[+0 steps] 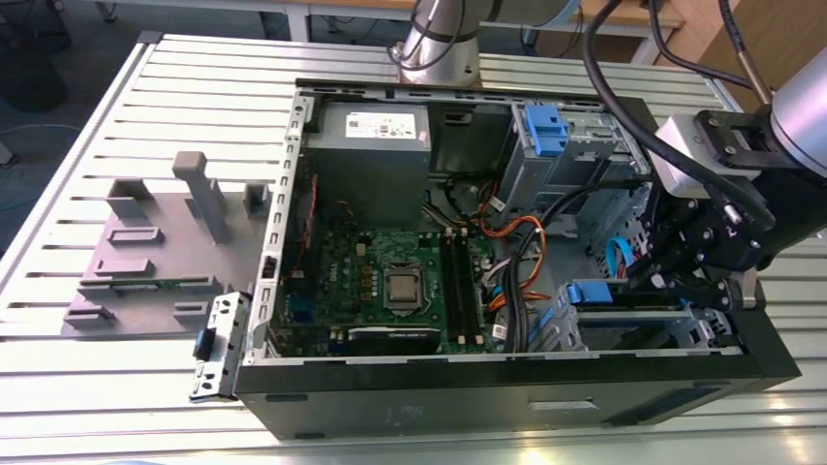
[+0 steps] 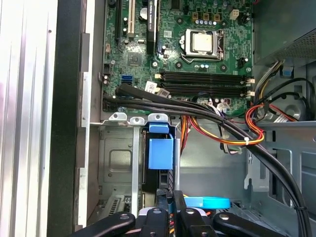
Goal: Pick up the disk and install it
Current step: 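Insert the second disk wire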
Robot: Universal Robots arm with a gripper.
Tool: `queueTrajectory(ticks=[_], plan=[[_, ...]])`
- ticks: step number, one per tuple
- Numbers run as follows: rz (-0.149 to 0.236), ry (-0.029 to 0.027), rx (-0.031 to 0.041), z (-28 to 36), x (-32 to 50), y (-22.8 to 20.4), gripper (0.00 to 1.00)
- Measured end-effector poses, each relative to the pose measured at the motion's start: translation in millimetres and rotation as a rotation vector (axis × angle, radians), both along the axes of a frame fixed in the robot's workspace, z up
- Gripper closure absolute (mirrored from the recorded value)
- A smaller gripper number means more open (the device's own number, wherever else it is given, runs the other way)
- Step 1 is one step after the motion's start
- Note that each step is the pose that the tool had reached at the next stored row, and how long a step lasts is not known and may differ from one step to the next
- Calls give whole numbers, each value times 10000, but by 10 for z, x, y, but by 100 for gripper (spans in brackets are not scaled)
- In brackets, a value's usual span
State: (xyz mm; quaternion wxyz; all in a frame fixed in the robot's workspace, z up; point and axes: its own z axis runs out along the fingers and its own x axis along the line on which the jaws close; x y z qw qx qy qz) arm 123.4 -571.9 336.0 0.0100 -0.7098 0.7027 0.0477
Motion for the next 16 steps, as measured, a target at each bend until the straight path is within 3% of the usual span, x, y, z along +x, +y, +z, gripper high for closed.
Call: queueTrajectory(ticks=[16], plan=[[0, 0, 0, -48, 15, -17, 84]])
